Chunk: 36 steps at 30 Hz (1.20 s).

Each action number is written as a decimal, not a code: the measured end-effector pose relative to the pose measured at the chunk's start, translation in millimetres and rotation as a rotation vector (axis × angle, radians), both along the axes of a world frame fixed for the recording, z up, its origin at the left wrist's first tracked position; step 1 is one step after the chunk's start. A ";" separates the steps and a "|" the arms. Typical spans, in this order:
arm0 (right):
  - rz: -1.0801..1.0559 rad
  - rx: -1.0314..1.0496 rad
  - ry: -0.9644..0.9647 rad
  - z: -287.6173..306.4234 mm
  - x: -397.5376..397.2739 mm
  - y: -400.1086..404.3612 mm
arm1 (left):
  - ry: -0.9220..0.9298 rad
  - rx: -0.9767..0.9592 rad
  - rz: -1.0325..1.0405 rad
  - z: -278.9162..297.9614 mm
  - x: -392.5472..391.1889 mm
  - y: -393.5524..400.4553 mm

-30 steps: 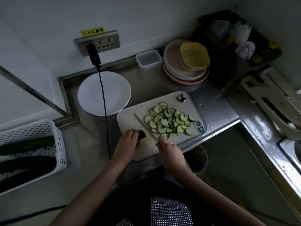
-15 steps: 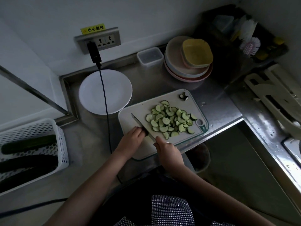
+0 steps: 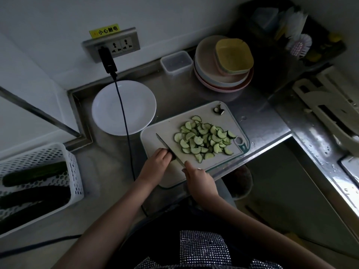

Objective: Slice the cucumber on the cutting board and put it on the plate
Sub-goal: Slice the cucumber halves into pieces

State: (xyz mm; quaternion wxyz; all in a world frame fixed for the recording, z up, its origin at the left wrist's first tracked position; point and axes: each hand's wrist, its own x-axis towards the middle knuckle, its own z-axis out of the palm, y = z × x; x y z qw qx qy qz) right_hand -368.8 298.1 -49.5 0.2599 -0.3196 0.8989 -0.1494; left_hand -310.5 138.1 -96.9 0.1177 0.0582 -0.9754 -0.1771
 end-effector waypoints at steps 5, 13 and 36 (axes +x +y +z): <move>-0.011 0.005 0.006 -0.5 -0.6 1.2 | 0.013 0.048 0.018 -6.3 -0.5 0.0; -0.061 -0.007 -0.061 2.4 0.1 -2.1 | 0.055 0.046 0.013 -6.6 -0.2 1.0; -0.114 -0.043 -0.057 15.6 -2.6 -3.6 | 0.032 0.074 0.095 -8.9 4.7 3.5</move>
